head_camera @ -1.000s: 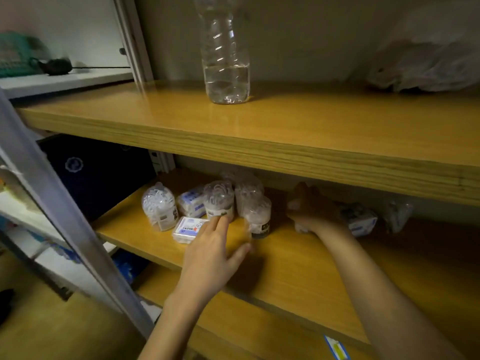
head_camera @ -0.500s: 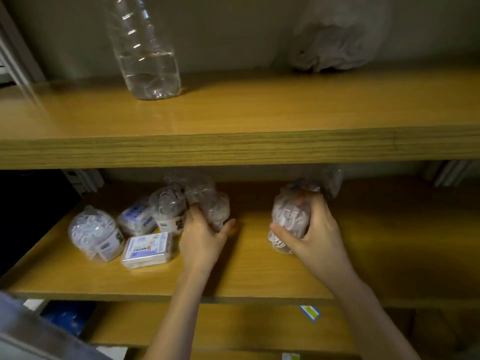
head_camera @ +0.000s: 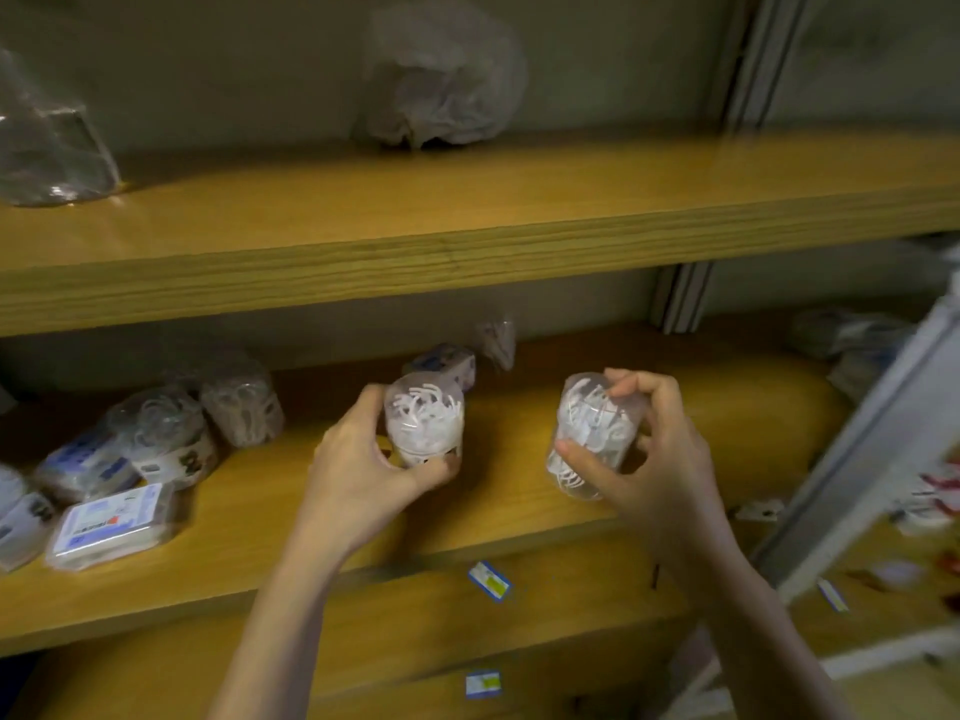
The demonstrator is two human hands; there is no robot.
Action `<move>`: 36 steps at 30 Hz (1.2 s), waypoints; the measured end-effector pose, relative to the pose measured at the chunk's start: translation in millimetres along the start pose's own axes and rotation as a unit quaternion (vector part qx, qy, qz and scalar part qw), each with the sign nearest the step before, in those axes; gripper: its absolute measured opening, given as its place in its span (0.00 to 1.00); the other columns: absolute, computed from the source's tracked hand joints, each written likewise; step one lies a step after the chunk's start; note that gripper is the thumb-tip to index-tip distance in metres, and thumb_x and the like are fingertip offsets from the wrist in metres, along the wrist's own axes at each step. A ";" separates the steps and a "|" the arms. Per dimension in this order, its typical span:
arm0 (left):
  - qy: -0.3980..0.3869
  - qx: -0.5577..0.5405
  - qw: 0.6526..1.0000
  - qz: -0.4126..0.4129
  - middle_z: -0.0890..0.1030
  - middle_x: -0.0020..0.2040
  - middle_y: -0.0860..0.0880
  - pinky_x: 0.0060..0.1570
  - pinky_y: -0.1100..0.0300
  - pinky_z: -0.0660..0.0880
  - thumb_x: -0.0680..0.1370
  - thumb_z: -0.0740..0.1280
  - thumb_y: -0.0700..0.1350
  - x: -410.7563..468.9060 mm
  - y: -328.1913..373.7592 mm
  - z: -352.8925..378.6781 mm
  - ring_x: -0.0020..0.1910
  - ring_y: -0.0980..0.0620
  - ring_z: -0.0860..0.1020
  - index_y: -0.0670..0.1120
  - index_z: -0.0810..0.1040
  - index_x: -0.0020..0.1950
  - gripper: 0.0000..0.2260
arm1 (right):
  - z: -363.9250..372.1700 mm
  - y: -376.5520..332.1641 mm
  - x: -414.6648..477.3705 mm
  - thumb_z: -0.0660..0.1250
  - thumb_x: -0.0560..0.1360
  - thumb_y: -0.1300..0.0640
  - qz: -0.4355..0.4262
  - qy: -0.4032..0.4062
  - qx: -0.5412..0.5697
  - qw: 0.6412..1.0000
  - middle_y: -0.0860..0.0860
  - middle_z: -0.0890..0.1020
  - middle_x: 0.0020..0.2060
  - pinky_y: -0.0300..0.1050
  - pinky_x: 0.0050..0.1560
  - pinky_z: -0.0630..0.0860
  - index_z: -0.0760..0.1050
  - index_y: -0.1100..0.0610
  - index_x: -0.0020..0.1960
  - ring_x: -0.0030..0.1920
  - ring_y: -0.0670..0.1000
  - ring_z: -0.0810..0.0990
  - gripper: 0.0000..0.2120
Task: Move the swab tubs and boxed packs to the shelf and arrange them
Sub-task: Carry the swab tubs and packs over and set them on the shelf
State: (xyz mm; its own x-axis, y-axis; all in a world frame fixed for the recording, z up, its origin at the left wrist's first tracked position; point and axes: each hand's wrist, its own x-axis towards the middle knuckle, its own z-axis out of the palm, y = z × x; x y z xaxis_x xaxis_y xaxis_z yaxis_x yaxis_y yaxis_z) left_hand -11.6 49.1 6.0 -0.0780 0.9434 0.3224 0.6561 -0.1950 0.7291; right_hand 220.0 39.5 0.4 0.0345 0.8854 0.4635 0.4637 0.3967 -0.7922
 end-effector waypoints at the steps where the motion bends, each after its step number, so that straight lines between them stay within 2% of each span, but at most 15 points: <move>1: -0.016 -0.007 1.000 0.015 0.78 0.45 0.61 0.43 0.53 0.74 0.53 0.68 0.64 -2.9 13.1 8.3 0.47 0.55 0.77 0.56 0.70 0.47 0.26 | -15.7 2.1 -4.0 0.74 0.63 0.52 -0.006 0.006 -0.012 1.000 0.46 0.71 0.62 0.48 0.47 0.81 0.64 0.47 0.55 0.61 0.50 0.75 0.26; 3: -0.044 -0.018 0.998 0.043 0.78 0.46 0.61 0.44 0.52 0.75 0.54 0.69 0.65 -10.1 40.3 26.8 0.47 0.59 0.76 0.57 0.71 0.49 0.27 | -48.2 6.7 -12.4 0.72 0.63 0.47 -0.018 0.027 -0.035 0.999 0.46 0.72 0.61 0.49 0.48 0.81 0.64 0.48 0.56 0.61 0.49 0.75 0.26; 8: -0.107 -0.041 0.987 0.110 0.76 0.47 0.66 0.42 0.63 0.75 0.55 0.68 0.66 -31.8 111.1 76.3 0.49 0.66 0.74 0.59 0.70 0.50 0.26 | -129.8 28.1 -36.7 0.70 0.63 0.42 -0.026 0.077 -0.077 0.994 0.46 0.73 0.58 0.53 0.49 0.79 0.64 0.52 0.56 0.59 0.51 0.76 0.28; 13: -0.162 -0.063 0.975 0.140 0.75 0.49 0.66 0.44 0.60 0.75 0.56 0.73 0.66 -59.7 169.8 140.2 0.50 0.60 0.75 0.61 0.69 0.50 0.27 | -216.8 54.2 -68.2 0.71 0.62 0.42 -0.012 0.107 -0.115 0.987 0.44 0.74 0.54 0.48 0.47 0.80 0.64 0.49 0.56 0.55 0.47 0.77 0.28; 15: -0.181 -0.074 0.968 0.154 0.75 0.47 0.69 0.42 0.63 0.73 0.58 0.73 0.62 -70.4 191.7 168.7 0.49 0.63 0.74 0.63 0.69 0.49 0.23 | -251.9 66.0 -79.0 0.72 0.62 0.44 -0.001 0.119 -0.136 0.984 0.42 0.74 0.52 0.48 0.48 0.80 0.64 0.46 0.57 0.54 0.46 0.77 0.28; 17: -0.199 -0.082 0.961 0.175 0.74 0.50 0.70 0.43 0.62 0.75 0.60 0.73 0.62 -78.3 212.4 195.2 0.50 0.66 0.73 0.63 0.69 0.51 0.24 | -284.2 77.2 -88.0 0.74 0.62 0.47 0.013 0.134 -0.157 0.978 0.43 0.75 0.53 0.47 0.48 0.80 0.64 0.46 0.57 0.53 0.46 0.77 0.28; 21: -0.219 -0.086 0.950 0.203 0.76 0.51 0.64 0.46 0.54 0.77 0.58 0.70 0.67 -85.4 250.9 244.3 0.51 0.61 0.75 0.61 0.69 0.53 0.27 | -337.1 97.5 -99.2 0.73 0.62 0.45 0.033 0.156 -0.193 0.968 0.45 0.75 0.55 0.46 0.49 0.79 0.65 0.49 0.59 0.54 0.46 0.76 0.30; 24: -0.212 -0.086 0.948 0.223 0.71 0.50 0.64 0.46 0.58 0.76 0.59 0.73 0.62 -83.7 278.0 278.3 0.49 0.63 0.72 0.59 0.69 0.53 0.26 | -366.6 115.1 -104.3 0.74 0.62 0.46 0.047 0.179 -0.214 0.959 0.47 0.76 0.55 0.47 0.48 0.79 0.66 0.51 0.60 0.54 0.48 0.77 0.31; 29: -0.231 -0.080 0.939 0.243 0.72 0.50 0.60 0.45 0.61 0.73 0.60 0.73 0.62 -72.4 314.8 335.9 0.49 0.61 0.72 0.57 0.70 0.53 0.26 | -409.3 140.2 -107.8 0.72 0.61 0.44 0.084 0.220 -0.225 0.945 0.36 0.71 0.51 0.39 0.41 0.76 0.63 0.43 0.57 0.52 0.46 0.75 0.29; 30: -0.237 -0.080 0.936 0.246 0.72 0.49 0.60 0.44 0.62 0.72 0.60 0.73 0.63 -69.2 322.3 348.9 0.48 0.62 0.72 0.57 0.70 0.52 0.25 | -418.9 146.4 -107.3 0.71 0.60 0.43 0.093 0.225 -0.227 0.943 0.35 0.70 0.50 0.39 0.40 0.76 0.62 0.42 0.57 0.52 0.47 0.75 0.29; 34: -0.255 -0.083 0.930 0.253 0.70 0.47 0.63 0.38 0.69 0.65 0.61 0.73 0.60 -54.7 354.9 403.2 0.46 0.64 0.70 0.59 0.69 0.52 0.24 | -461.8 177.6 -94.6 0.69 0.59 0.39 0.123 0.238 -0.246 0.931 0.41 0.70 0.54 0.55 0.44 0.80 0.63 0.48 0.61 0.55 0.53 0.76 0.35; 36: -0.269 -0.099 0.927 0.241 0.69 0.48 0.62 0.40 0.66 0.68 0.62 0.73 0.59 -45.6 371.6 430.9 0.47 0.63 0.71 0.58 0.69 0.53 0.23 | -482.9 194.2 -82.9 0.68 0.58 0.37 0.128 0.240 -0.252 0.929 0.41 0.70 0.55 0.57 0.45 0.80 0.63 0.47 0.63 0.56 0.52 0.76 0.37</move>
State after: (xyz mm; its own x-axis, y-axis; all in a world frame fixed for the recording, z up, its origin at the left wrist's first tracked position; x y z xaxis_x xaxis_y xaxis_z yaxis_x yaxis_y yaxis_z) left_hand 559.3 49.2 2.0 0.6093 0.7207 0.3306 0.3632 -0.6243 0.6917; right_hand 734.7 -73.9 -0.2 0.5350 0.6769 0.5055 0.7373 -0.0821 -0.6705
